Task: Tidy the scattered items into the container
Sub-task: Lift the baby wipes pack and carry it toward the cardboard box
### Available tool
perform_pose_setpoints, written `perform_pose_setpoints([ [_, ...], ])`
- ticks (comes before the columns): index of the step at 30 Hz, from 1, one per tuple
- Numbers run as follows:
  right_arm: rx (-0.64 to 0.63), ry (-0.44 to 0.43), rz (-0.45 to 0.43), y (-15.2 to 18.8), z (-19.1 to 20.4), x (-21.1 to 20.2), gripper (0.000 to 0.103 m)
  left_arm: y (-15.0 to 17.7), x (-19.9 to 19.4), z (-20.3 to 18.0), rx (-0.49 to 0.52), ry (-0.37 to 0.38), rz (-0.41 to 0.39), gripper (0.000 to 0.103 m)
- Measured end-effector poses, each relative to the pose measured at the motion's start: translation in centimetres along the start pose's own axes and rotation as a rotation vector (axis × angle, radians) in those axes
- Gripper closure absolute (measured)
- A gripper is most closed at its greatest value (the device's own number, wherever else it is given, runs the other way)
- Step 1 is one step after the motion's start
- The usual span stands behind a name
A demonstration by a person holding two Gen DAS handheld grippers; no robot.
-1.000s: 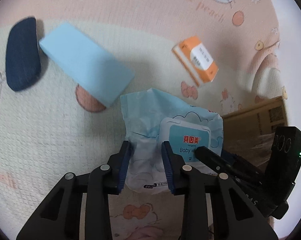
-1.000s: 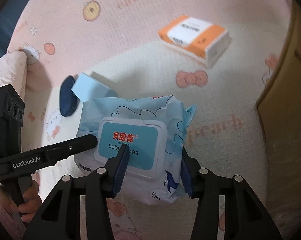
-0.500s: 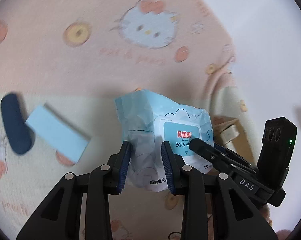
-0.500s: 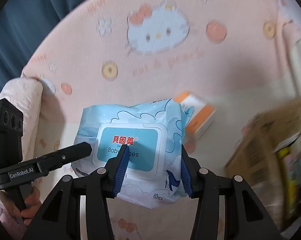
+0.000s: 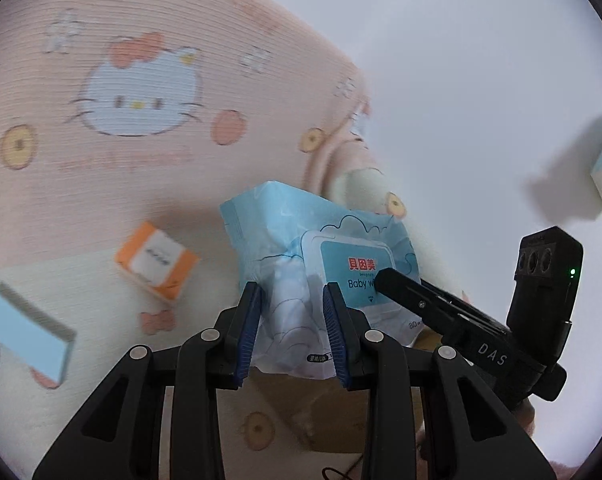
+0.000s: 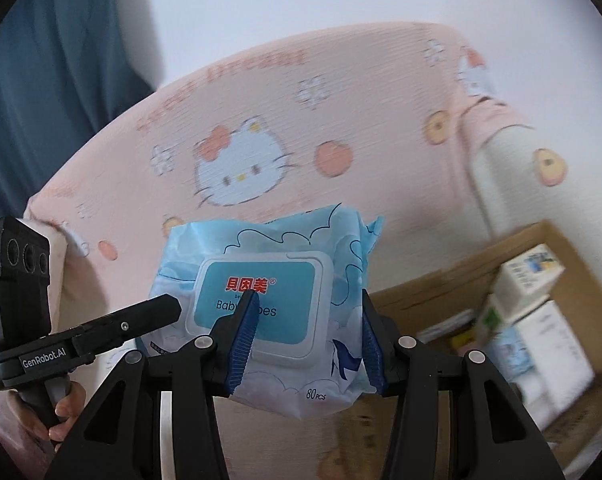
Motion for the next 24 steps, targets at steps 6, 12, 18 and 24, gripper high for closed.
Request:
perform_pose_setpoints([
  [6, 0.021, 0.031, -0.011, -0.6, -3.9, -2.0, 0.058, 0.1, 3.7, -2.8, 0.007, 0.026, 0.074, 0.068],
  [12, 0.082, 0.038, 0.021, -0.4, -7.8, -2.5, 0.058, 1.7, 6.8, -5.1, 0.004, 0.021, 0.147, 0.068],
  [18, 0.144, 0.053, 0.067, 0.1, -12.5, -2.8, 0.058, 2.6, 9.7, -7.8, 0.058, 0.028, 0.207, 0.068],
  [24, 0.192, 0.039, 0.113, 1.2, -15.6, -2.4, 0.058, 3.1, 11.0, -9.5, 0.104, -0.005, 0.231, 0.068],
])
Point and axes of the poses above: each gripper's, at about its wrist camera, not at the fingertips, and x roughly the way its jaws point, z to its left, y to its underside, the point moved 9 cm from there along x, roughly the way its jaws point, and after that the axes turned 5 degrees about -y, right-handed, at the moved point
